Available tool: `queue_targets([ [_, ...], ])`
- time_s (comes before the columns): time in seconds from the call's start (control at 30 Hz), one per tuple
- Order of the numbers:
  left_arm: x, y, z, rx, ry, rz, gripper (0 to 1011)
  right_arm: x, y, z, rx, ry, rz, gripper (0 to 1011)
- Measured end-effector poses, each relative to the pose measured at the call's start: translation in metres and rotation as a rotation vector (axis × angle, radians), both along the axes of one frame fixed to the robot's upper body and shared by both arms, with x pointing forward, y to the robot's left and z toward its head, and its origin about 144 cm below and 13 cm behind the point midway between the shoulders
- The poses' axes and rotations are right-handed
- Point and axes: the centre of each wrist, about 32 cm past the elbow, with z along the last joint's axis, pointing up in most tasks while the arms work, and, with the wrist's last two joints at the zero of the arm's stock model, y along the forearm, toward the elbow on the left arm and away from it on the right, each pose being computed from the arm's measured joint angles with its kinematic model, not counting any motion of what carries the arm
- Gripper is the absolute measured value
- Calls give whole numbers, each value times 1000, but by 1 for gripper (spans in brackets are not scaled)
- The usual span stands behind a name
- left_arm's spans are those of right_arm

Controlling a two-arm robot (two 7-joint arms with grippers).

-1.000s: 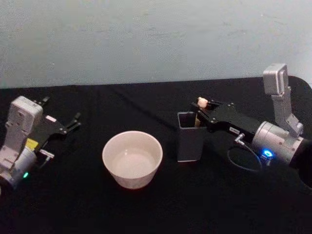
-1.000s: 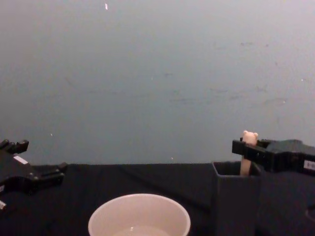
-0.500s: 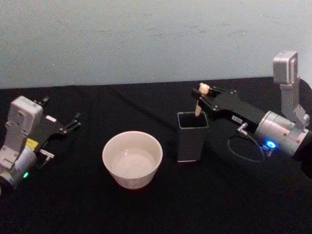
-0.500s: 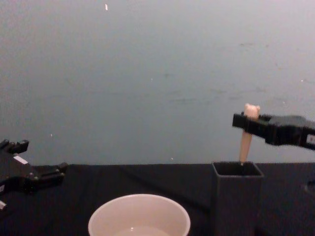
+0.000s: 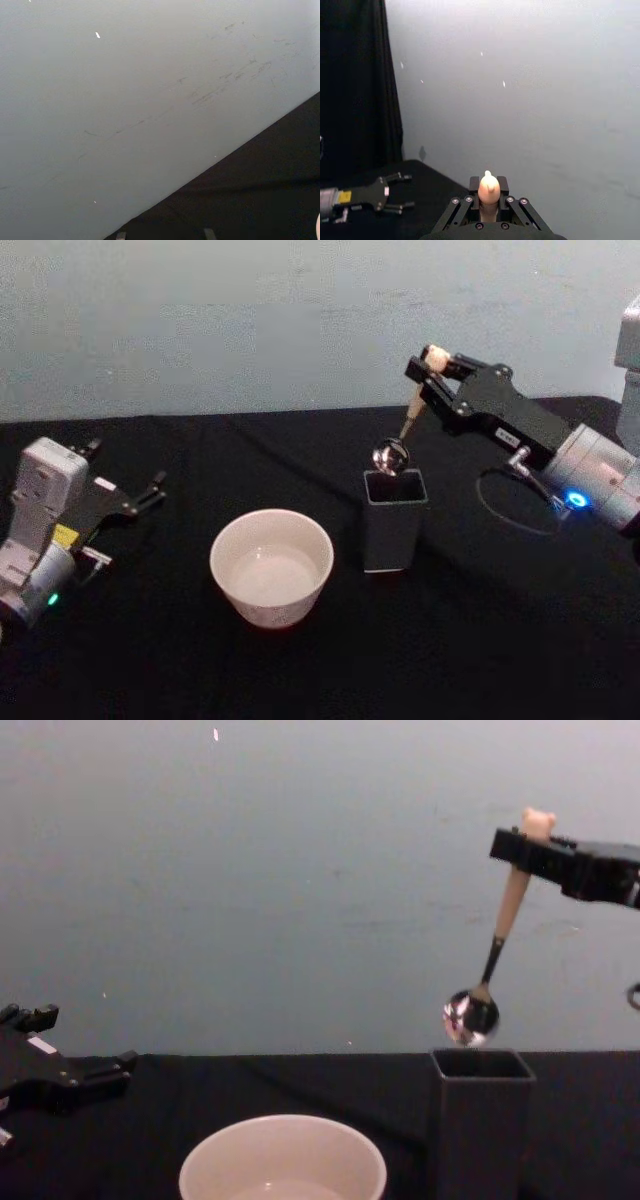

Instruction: Pick up the stirring spoon with one hand, stir inside the cup, then place it back in its original position.

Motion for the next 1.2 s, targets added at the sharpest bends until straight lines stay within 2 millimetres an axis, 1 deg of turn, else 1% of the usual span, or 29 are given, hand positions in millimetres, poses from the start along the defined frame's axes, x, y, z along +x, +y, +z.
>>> queue_targets([
  [0.13, 0, 0, 0, 0, 0, 0, 1001, 4, 7, 4, 9, -26, 38, 200],
  [0.33, 0, 0, 0, 0, 0, 0, 1001, 8, 22, 1, 4, -27, 100, 200],
  [0.53, 0, 0, 0, 0, 0, 0, 1001, 12, 44, -6, 4, -21, 191, 200],
  [0.63, 0, 0, 0, 0, 0, 0, 1001, 14, 58, -14, 1, -23, 250, 200],
  [0.67, 0, 0, 0, 0, 0, 0, 1001, 14, 58, -14, 1, -23, 250, 200],
  [0.73, 0, 0, 0, 0, 0, 0, 1001, 16, 67, -22, -9, -27, 289, 200],
  [0.87, 0, 0, 0, 0, 0, 0, 1001, 19, 73, -29, -28, -33, 312, 200],
  [1.2, 0, 0, 0, 0, 0, 0, 1001, 30, 86, -56, -84, -20, 329, 200],
])
